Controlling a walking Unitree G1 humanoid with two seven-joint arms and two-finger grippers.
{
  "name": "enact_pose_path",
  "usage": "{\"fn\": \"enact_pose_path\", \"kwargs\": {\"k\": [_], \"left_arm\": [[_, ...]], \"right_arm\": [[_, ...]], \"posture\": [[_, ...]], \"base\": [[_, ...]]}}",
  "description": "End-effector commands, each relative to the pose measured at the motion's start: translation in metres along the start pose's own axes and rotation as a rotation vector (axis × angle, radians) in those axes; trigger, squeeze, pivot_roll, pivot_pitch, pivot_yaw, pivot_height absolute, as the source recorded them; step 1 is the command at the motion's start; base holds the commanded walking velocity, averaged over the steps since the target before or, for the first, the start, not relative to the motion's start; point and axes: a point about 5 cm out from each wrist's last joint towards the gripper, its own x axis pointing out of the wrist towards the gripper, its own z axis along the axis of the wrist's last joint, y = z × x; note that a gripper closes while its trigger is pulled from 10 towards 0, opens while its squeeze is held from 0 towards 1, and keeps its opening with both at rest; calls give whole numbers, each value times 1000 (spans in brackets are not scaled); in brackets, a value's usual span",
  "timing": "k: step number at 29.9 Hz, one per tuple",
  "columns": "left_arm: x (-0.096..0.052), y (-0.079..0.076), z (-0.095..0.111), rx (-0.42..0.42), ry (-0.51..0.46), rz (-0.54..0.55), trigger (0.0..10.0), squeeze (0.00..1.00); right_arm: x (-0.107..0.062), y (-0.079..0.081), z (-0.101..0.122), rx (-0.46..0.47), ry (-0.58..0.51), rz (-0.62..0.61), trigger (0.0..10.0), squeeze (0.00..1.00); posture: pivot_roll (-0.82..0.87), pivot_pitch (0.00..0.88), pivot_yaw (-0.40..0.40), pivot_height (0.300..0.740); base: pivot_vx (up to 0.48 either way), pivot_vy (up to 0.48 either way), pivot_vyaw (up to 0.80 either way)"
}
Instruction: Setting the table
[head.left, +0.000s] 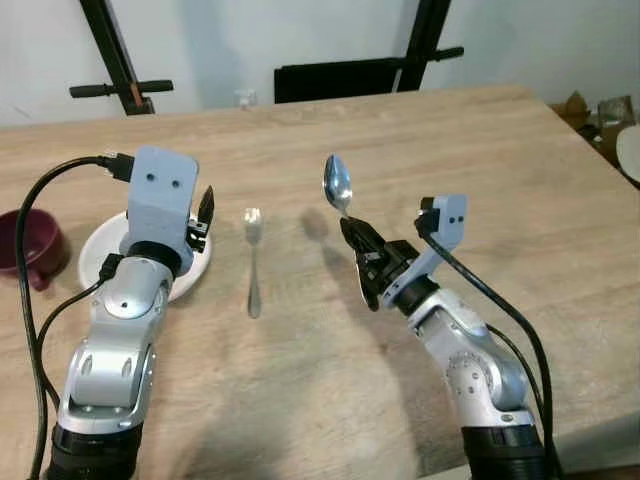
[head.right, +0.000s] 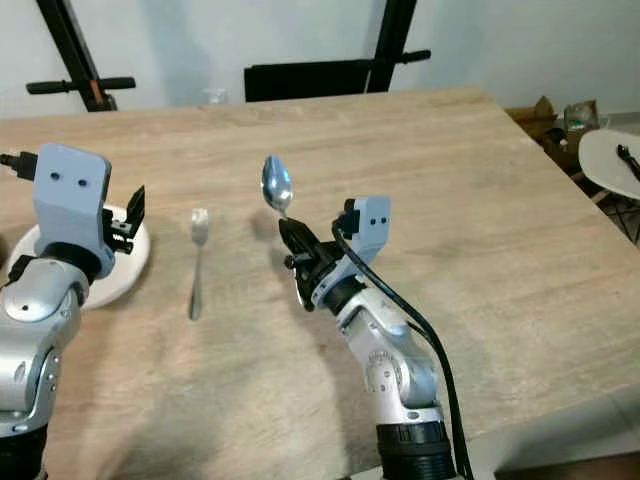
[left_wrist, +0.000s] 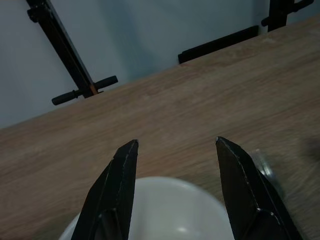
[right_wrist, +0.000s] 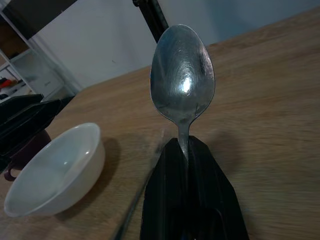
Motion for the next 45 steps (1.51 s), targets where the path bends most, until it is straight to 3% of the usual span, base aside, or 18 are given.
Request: {"fn": "enact_pose_path", "kwargs": {"k": [1,20,22,24,25,27,29,30,32,37,40,45], "left_arm": [[-1,-2,1,6,-6,-4,10000,0],[0,-2,0,14,0,3,10000,0],[0,1,0,26,3,8,10000,0],[3,17,2,73,18,16,10000,0],[3,17,2,73,18,16,10000,0],[4,28,10,154,-1,-59,10000,0],[3,31,14,151,-6,-111,10000,0],[0,36,19,126,-2,-217,10000,0],[-2,38,20,120,-2,-248,10000,0],[-13,51,25,159,13,-400,10000,0],[-13,55,29,170,1,-392,10000,0],[-19,56,31,168,18,-434,10000,0]], "right_arm": [[-3,-2,0,0,3,-10,10000,0],[1,2,-2,-46,33,17,10000,0],[4,3,-5,-66,63,18,10000,0],[12,8,-16,-80,124,30,10000,0],[12,8,-16,-80,124,30,10000,0],[21,9,-28,-82,191,1,10000,0],[25,10,-32,-69,204,-11,10000,0],[35,8,-39,-63,228,-65,10000,0],[37,8,-41,-63,230,-80,10000,0],[63,7,-47,25,257,-196,10000,0],[73,15,-45,67,248,-181,10000,0],[87,22,-49,219,263,-240,10000,0]], "posture": [[-14,71,22,740],[-15,71,20,740],[-13,76,20,740],[-7,82,18,740],[-7,82,18,740],[16,88,11,740],[16,88,11,740],[39,93,10,740],[39,93,10,740],[53,99,15,740],[67,101,10,740],[88,106,-6,740]], "base": [[0,0,0],[0,0,0],[0,0,0],[0,0,0],[0,0,0],[0,0,0],[0,0,0],[0,0,0],[0,0,0],[0,0,0],[0,0,0],[0,0,0]]}}
